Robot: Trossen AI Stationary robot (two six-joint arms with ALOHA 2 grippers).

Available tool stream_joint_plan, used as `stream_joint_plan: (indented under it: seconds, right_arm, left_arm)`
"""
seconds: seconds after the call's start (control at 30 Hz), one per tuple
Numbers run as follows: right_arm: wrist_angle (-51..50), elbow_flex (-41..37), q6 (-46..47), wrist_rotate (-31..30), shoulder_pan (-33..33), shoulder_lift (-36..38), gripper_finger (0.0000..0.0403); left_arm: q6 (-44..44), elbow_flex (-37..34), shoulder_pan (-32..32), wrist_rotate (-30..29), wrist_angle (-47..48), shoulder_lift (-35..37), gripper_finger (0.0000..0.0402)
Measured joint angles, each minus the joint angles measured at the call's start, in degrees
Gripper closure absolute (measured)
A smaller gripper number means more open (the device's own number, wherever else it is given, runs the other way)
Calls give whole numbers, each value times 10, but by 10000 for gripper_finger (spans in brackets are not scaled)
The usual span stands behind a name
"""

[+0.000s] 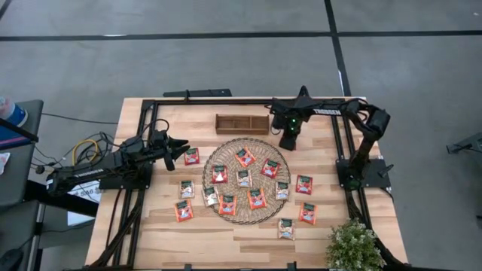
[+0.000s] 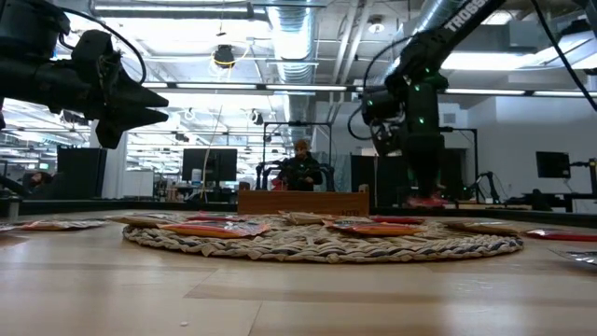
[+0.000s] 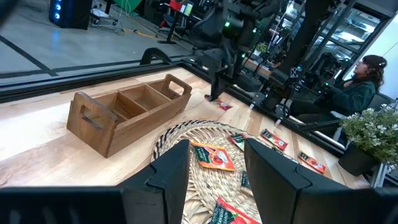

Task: Pick & Place Tea
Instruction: Put the red tea bag into the right section of the wooden organizer

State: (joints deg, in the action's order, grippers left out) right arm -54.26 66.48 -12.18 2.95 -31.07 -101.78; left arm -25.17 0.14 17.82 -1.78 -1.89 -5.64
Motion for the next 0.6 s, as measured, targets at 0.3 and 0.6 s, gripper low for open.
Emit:
stream_joint_plan:
  seconds: [0.3, 0.6]
  right_arm:
    - [-24, 120, 12, -179, 79, 1, 402]
    - [157, 153, -6, -405, 149, 2, 402]
  left_arm:
    - [0, 0, 0, 0, 0, 0, 256]
    - [1, 0, 0, 0, 0, 0, 256]
